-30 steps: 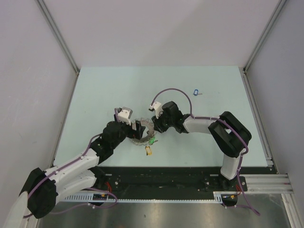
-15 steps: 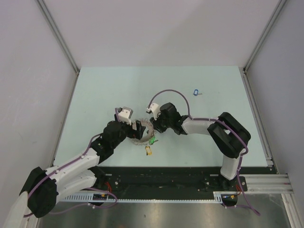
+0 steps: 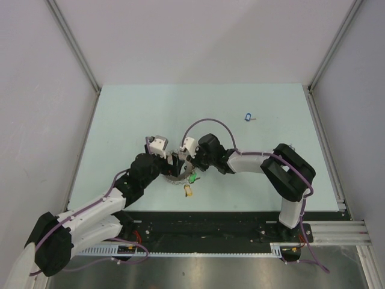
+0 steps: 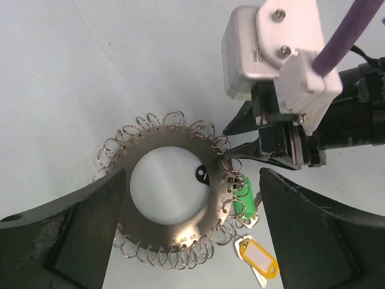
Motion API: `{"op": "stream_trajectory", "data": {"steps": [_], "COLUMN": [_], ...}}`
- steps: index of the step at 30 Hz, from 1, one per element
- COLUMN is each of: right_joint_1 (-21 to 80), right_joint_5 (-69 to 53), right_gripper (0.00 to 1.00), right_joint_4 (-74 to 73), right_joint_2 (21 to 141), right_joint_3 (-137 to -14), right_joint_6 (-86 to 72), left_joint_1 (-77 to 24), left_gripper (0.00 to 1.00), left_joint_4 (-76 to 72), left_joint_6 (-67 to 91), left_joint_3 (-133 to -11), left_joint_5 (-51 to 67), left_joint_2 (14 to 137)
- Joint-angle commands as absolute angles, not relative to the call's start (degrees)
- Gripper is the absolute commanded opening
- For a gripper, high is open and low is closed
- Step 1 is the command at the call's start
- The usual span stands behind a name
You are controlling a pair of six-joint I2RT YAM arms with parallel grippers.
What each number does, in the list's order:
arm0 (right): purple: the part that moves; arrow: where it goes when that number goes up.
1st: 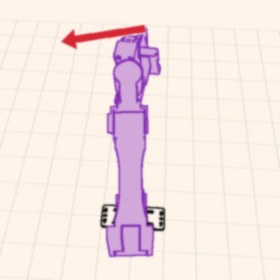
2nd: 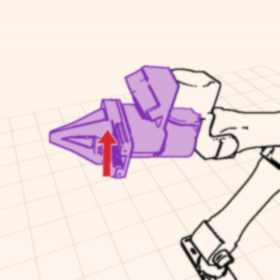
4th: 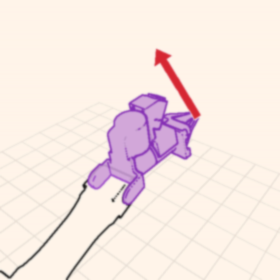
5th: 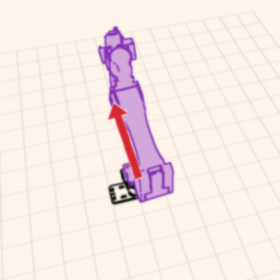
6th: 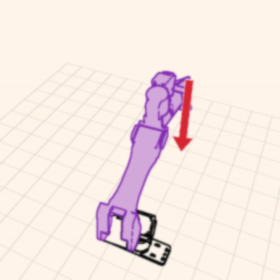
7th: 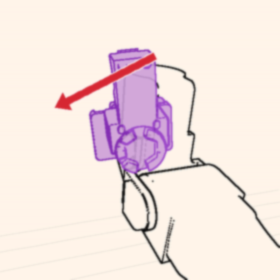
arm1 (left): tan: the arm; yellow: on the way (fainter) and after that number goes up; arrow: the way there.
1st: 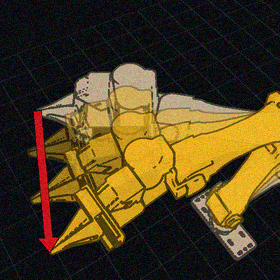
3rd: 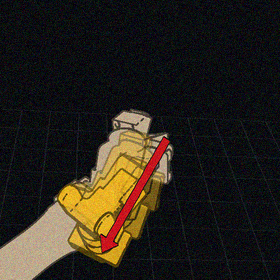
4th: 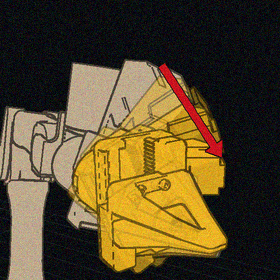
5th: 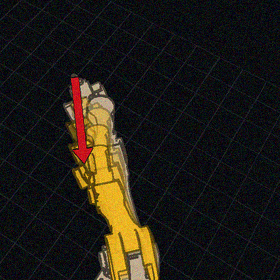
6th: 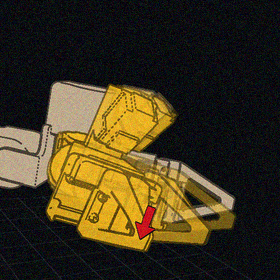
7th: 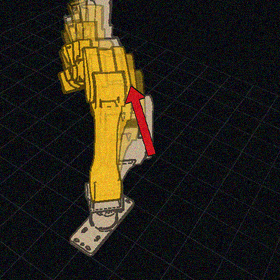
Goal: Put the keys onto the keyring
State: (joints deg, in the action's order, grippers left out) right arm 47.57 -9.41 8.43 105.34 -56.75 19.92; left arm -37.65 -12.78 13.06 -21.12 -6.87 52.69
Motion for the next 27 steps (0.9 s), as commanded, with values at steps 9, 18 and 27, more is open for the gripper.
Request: {"op": "stream_trajectory", "data": {"steps": [9, 18, 27], "right_joint_1": [48.08, 47.64, 50.71], "right_joint_5": [-10.89, -15.29, -17.58], "right_gripper": [0.25, 0.11, 0.04], "right_joint_4": [8.88, 7.65, 1.42], "right_joint_2": [106.88, 106.17, 103.54], "right_joint_3": [-59.06, -59.06, -59.06], "right_joint_6": [22.33, 17.41, 4.23], "left_joint_1": [-37.88, -37.88, -37.88], "left_gripper": [0.96, 0.96, 0.96], "left_joint_4": [-14.59, -14.41, -12.57], "left_joint_6": [12.48, 13.01, 14.33], "left_joint_3": [-21.71, -20.66, -20.39], "left_joint_5": [-8.26, -9.58, -8.96], "left_joint_2": [49.75, 46.85, 43.77]}}
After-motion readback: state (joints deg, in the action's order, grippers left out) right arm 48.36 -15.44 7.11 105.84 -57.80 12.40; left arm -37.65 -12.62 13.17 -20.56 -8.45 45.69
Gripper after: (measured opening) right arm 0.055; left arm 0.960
